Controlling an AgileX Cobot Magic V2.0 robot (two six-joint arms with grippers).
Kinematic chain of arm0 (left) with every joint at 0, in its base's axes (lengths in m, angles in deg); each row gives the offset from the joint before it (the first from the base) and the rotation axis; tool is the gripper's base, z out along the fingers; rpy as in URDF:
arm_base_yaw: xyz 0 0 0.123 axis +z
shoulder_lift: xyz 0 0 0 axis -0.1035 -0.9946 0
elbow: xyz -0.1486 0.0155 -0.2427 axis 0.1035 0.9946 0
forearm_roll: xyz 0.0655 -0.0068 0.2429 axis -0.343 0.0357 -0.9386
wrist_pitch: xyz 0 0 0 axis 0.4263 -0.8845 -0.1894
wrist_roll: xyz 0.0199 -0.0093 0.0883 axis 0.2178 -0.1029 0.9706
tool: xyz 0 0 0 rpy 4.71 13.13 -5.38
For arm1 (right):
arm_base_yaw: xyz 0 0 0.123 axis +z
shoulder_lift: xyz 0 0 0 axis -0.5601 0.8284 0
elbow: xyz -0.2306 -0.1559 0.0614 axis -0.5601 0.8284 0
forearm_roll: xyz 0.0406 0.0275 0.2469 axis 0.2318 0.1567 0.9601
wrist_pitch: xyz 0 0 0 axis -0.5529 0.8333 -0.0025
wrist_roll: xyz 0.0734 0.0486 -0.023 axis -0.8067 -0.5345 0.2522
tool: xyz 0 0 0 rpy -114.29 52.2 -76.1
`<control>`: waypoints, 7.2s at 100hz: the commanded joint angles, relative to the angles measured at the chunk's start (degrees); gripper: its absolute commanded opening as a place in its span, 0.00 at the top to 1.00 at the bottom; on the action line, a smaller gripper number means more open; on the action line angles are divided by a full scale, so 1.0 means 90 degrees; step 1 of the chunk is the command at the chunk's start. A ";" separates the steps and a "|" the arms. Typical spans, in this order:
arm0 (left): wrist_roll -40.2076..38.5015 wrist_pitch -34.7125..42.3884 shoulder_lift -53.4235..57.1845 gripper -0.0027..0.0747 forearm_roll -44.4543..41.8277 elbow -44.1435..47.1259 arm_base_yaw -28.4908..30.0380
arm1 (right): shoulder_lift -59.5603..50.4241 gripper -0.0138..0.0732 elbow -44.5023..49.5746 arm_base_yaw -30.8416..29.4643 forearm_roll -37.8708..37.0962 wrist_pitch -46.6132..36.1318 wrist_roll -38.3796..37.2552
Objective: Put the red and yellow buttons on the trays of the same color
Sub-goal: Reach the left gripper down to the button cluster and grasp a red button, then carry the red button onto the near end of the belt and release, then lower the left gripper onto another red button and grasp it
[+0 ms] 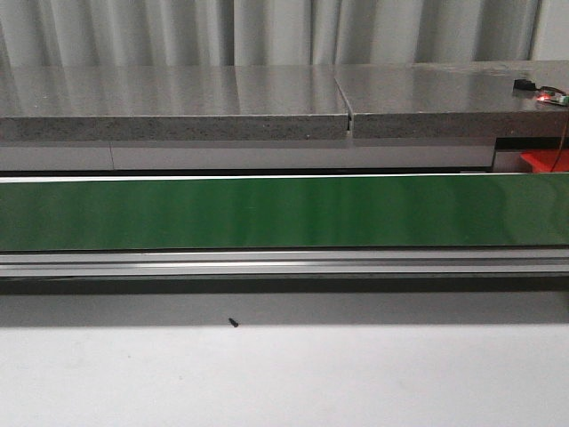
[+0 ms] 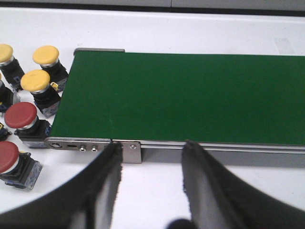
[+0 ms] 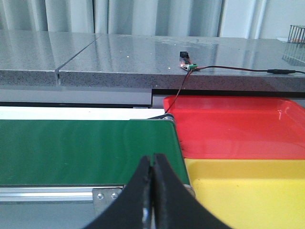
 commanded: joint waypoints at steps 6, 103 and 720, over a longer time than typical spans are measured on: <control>-0.0077 0.0348 -0.0511 0.35 0.0086 -0.0338 0.0014 | -0.0086 0.92 -0.0103 -0.0019 -0.0073 -0.0497 -0.0006; -0.1004 -0.1964 -0.3416 0.35 -0.0066 -0.2259 0.3032 | -0.0086 0.92 -0.0103 -0.0019 -0.0073 -0.0497 -0.0006; -0.0215 -0.0515 -0.4067 0.71 0.0293 -0.3597 0.2397 | -0.0086 0.92 -0.0103 -0.0019 -0.0073 -0.0497 -0.0006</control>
